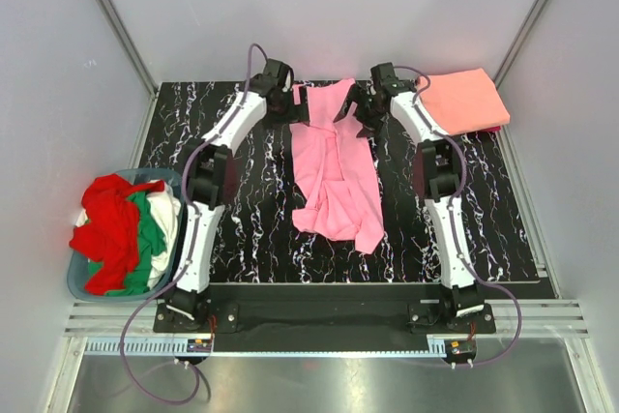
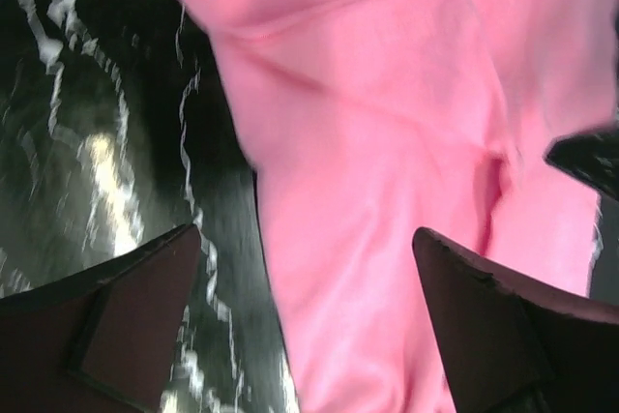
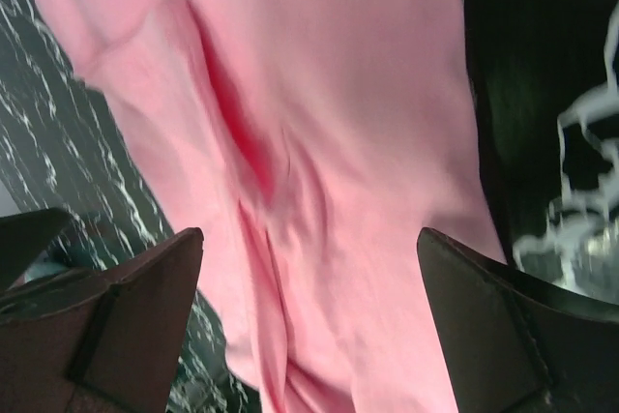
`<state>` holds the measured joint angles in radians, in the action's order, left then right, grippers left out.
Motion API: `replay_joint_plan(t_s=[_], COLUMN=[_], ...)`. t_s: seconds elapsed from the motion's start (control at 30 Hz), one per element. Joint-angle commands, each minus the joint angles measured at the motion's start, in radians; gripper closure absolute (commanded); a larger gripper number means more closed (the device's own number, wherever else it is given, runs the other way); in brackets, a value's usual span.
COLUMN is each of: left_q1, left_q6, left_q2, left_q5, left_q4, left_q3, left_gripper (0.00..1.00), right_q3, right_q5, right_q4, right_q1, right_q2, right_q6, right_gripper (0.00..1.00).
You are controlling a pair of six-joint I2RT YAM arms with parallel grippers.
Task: Fold and stack the t-shirts
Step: Fold the tshirt
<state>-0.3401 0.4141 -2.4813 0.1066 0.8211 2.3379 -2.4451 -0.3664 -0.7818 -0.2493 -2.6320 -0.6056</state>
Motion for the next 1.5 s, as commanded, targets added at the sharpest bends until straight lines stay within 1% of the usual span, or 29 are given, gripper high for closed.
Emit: replay_joint_plan(t_s=[0.0,0.03,0.07,0.1,0.13,0.17,0.2,0.23,0.27,0.3,0.33,0.37,0.4,0.47,0.5,0.53,0.63,0.7,0.83,0.97,1.07,1.1,1.17,1.2,1.23,1.27,1.3,1.37,1.47], left_q1=[-0.022,-0.023,-0.025,-0.030,-0.036,-0.042,-0.057,-0.066,-0.076,-0.095,-0.106,-0.117,-0.137,-0.163,-0.186,-0.198,-0.243,-0.263,-0.267,-0.270,-0.272,-0.272,-0.277,-0.286,-0.292,-0.307,-0.315,-0.336,-0.402], left_q6=[-0.025,-0.012,0.000,0.012,0.018,0.023,0.040,0.051,0.057,0.063,0.090,0.103,0.129,0.156,0.185,0.202,0.245,0.274,0.301,0.302,0.305,0.307,0.304,0.295,0.289,0.281,0.257,0.214,0.086], left_q2=[0.295,0.330,0.401,0.442,0.490,0.583,0.628,0.674,0.744,0.774,0.818,0.835,0.849,0.869,0.872,0.877,0.884,0.892,0.918,0.912,0.898,0.895,0.897,0.900,0.916,0.930,0.946,0.989,1.018], left_q5=[-0.007,-0.042,-0.056,-0.062,-0.065,-0.067,-0.071,-0.073,-0.064,-0.061,-0.065,-0.055,-0.044,-0.018,-0.019,-0.018,-0.037,-0.059,-0.056,-0.059,-0.032,-0.018,-0.001,-0.001,-0.005,-0.018,-0.028,-0.054,-0.104], left_q4=[-0.053,-0.019,-0.007,-0.004,-0.040,-0.068,-0.094,-0.153,-0.183,-0.207,-0.245,-0.269,-0.293,-0.356,-0.370,-0.397,-0.431,-0.439,-0.496,-0.537,-0.586,-0.612,-0.634,-0.642,-0.637,-0.629,-0.620,-0.571,-0.427], left_q3=[-0.132,-0.165,-0.248,-0.309,-0.383,-0.542,-0.624,-0.702,-0.839,-0.900,-1.005,-1.053,-1.103,-1.211,-1.241,-1.294,-1.359,-1.384,-1.440,-1.457,-1.477,-1.483,-1.491,-1.490,-1.480,-1.473,-1.462,-1.416,-1.297], left_gripper=[0.01,0.01,0.01,0.01,0.01,0.01,0.01,0.01,0.02,0.03,0.05,0.06,0.07,0.09,0.10,0.10,0.13,0.15,0.18,0.24,0.32,0.36,0.55,0.66,0.90,0.97,1.00,1.00,1.00], right_q3=[0.119,0.189,0.236,0.344,0.406,0.470,0.598,0.662,0.728,0.794,0.918,0.981,1.103,1.214,1.307,1.346,1.474,1.527,1.543,1.542,1.549,1.558,1.574,1.589,1.597,1.603,1.614,1.618,1.612], right_q5=[0.020,0.032,0.053,0.066,0.084,0.128,0.154,0.188,0.255,0.286,0.314,0.355,0.362,0.388,0.385,0.383,0.382,0.371,0.371,0.371,0.369,0.369,0.371,0.371,0.371,0.371,0.369,0.379,0.399], right_q4=[0.070,0.059,0.056,0.056,0.058,0.058,0.052,0.046,0.042,0.039,0.032,0.035,0.039,0.067,0.084,0.088,0.116,0.134,0.130,0.119,0.118,0.118,0.127,0.133,0.134,0.136,0.136,0.130,0.105], right_q1=[-0.016,-0.016,-0.015,-0.018,-0.019,-0.025,-0.040,-0.056,-0.071,-0.088,-0.123,-0.139,-0.159,-0.209,-0.223,-0.234,-0.271,-0.286,-0.295,-0.297,-0.301,-0.303,-0.312,-0.314,-0.314,-0.314,-0.314,-0.314,-0.314], right_q2=[0.269,0.312,0.355,0.451,0.501,0.548,0.645,0.690,0.734,0.809,0.846,0.880,0.945,1.004,1.053,1.076,1.161,1.208,1.233,1.248,1.264,1.265,1.268,1.273,1.273,1.279,1.284,1.296,1.320], right_q6=[0.062,0.070,0.078,0.082,0.086,0.092,0.098,0.102,0.110,0.112,0.109,0.090,0.080,0.031,0.015,-0.003,-0.080,-0.115,-0.134,-0.140,-0.146,-0.151,-0.161,-0.164,-0.168,-0.169,-0.169,-0.168,-0.164], right_gripper=[0.00,0.00,0.00,0.00,0.00,0.00,0.00,0.00,0.00,0.00,0.00,0.02,0.04,0.09,0.10,0.13,0.21,0.22,0.23,0.23,0.25,0.27,0.28,0.28,0.29,0.29,0.30,0.30,0.30])
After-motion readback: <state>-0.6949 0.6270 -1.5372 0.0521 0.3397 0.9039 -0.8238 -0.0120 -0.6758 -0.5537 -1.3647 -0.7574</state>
